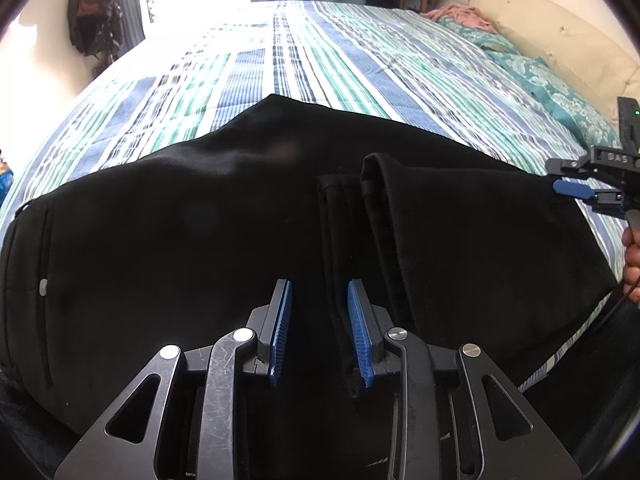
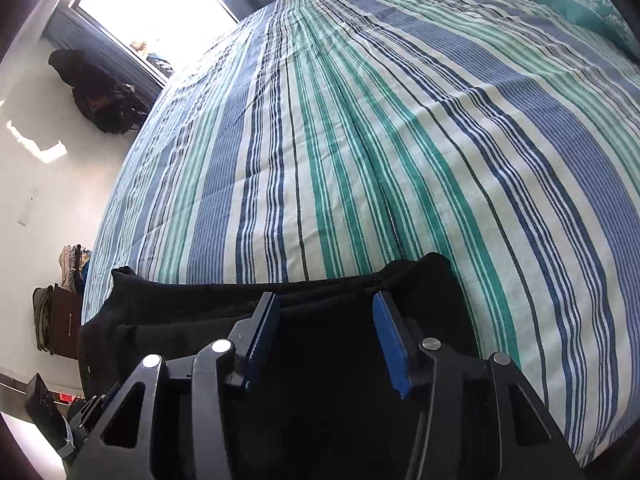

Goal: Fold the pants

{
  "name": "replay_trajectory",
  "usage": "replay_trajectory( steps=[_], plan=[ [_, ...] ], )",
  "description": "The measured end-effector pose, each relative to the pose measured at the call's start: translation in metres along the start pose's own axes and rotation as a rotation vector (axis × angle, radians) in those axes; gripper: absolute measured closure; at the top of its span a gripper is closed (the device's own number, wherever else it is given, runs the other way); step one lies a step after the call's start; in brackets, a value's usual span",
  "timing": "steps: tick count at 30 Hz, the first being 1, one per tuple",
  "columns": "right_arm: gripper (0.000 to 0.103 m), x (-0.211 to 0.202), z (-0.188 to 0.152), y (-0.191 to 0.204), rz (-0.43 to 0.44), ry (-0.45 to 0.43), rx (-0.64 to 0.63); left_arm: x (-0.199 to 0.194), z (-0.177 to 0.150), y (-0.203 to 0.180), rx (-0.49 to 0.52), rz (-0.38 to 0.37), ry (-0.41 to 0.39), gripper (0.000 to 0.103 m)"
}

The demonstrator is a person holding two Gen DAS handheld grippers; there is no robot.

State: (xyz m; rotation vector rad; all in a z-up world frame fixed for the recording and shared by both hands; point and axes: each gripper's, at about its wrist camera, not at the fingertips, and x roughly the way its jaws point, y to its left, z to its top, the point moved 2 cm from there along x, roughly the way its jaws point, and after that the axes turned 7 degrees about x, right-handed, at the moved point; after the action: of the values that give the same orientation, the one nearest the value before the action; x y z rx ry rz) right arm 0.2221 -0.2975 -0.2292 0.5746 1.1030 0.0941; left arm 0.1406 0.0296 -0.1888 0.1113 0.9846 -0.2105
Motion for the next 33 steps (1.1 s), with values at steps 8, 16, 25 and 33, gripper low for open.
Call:
replay_trajectory(
  steps=[8, 16, 25, 33],
  plan=[
    [0.049, -0.073, -0.071, -0.017, 0.080, -0.096, 0.040, 0.002, 0.002, -0.001, -0.001, -0.008, 0.003, 0.068],
    [0.050, -0.093, -0.105, -0.008, -0.022, -0.269, -0.055, -0.023, 0.003, 0.007, -0.088, -0.009, -0.032, 0.025],
    [0.032, -0.077, -0.110, 0.037, -0.136, -0.332, -0.288, -0.020, 0.001, 0.030, -0.129, 0.124, 0.001, 0.017],
    [0.032, -0.058, -0.117, 0.036, -0.186, -0.290, -0.336, -0.012, -0.006, 0.041, -0.138, 0.170, 0.027, 0.017]
  ],
)
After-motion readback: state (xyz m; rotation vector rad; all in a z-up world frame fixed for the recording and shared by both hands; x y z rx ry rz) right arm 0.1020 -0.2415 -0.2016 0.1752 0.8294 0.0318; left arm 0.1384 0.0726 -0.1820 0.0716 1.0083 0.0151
